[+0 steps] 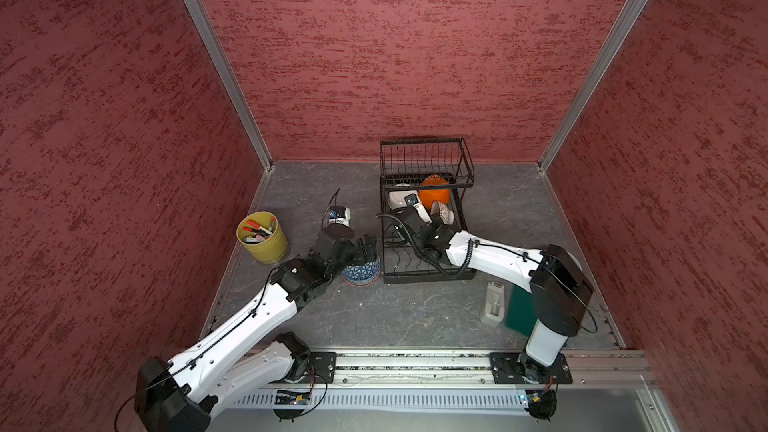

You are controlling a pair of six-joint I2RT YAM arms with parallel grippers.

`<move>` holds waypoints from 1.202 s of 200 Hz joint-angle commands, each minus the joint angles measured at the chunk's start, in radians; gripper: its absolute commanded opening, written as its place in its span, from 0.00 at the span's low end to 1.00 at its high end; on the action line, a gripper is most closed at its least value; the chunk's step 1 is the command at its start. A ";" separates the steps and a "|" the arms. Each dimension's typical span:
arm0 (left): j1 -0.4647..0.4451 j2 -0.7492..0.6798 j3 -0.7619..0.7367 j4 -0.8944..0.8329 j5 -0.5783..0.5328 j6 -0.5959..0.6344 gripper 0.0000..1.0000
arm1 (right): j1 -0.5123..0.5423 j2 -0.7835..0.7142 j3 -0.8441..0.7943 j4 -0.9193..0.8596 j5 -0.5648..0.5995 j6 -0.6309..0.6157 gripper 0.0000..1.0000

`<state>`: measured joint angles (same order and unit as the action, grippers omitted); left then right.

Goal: Load the bowls into the dish rack
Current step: 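Carry the green-patterned bowl with the right gripper into the rack beside the red-and-white bowl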

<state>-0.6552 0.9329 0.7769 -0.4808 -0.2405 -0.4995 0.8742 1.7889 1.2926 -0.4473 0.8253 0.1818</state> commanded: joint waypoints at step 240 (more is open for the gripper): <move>0.051 -0.037 -0.048 0.004 0.019 -0.004 1.00 | -0.003 0.173 -0.042 0.600 0.414 -0.583 0.00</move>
<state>-0.6109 0.9146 0.7345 -0.4782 -0.2325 -0.5003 0.8753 1.9507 1.2613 0.1020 1.1908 -0.3943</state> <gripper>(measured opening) 0.995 0.076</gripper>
